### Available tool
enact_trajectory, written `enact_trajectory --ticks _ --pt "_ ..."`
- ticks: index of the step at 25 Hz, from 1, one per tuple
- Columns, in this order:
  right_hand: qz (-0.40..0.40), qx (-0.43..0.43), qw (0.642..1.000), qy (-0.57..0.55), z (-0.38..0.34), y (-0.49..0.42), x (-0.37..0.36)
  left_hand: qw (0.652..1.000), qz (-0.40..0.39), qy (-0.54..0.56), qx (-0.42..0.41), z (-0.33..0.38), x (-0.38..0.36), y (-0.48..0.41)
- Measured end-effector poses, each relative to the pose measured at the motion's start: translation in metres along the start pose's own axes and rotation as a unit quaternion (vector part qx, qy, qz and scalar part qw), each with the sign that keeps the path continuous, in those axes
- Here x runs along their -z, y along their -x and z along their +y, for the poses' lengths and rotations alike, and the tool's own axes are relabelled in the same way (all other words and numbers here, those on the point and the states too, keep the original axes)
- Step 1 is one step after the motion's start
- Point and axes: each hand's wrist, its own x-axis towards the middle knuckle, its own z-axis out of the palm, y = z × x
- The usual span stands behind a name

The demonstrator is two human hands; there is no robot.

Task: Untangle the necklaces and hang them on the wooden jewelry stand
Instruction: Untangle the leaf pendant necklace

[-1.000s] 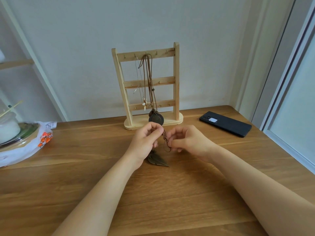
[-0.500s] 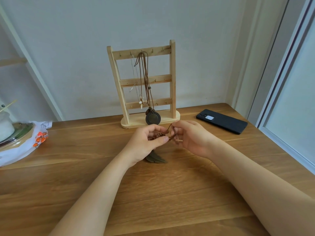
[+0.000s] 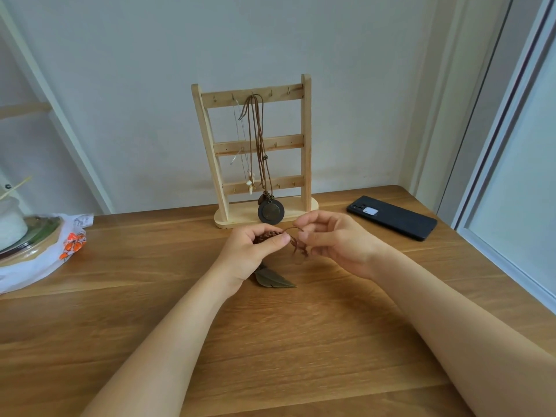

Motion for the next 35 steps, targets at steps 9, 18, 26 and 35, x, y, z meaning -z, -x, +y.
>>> enact_trajectory --ticks 9,18,26,35 --pt "0.07 0.045 0.983 0.161 0.008 -0.002 -0.008 0.999 -0.014 -0.045 -0.009 -0.004 -0.001 -0.001" --pt "0.049 -0.042 0.998 -0.015 0.002 -0.005 -0.008 0.997 -0.015 -0.072 0.011 -0.001 -0.002 -0.001" --pt "0.044 -0.041 0.994 0.087 0.001 -0.001 -0.012 0.996 -0.025 -0.082 0.01 0.0 0.0 0.002" --pt "-0.059 -0.089 0.989 -0.105 0.001 -0.002 -0.011 0.996 -0.019 -0.093 0.0 -0.001 0.0 -0.001"
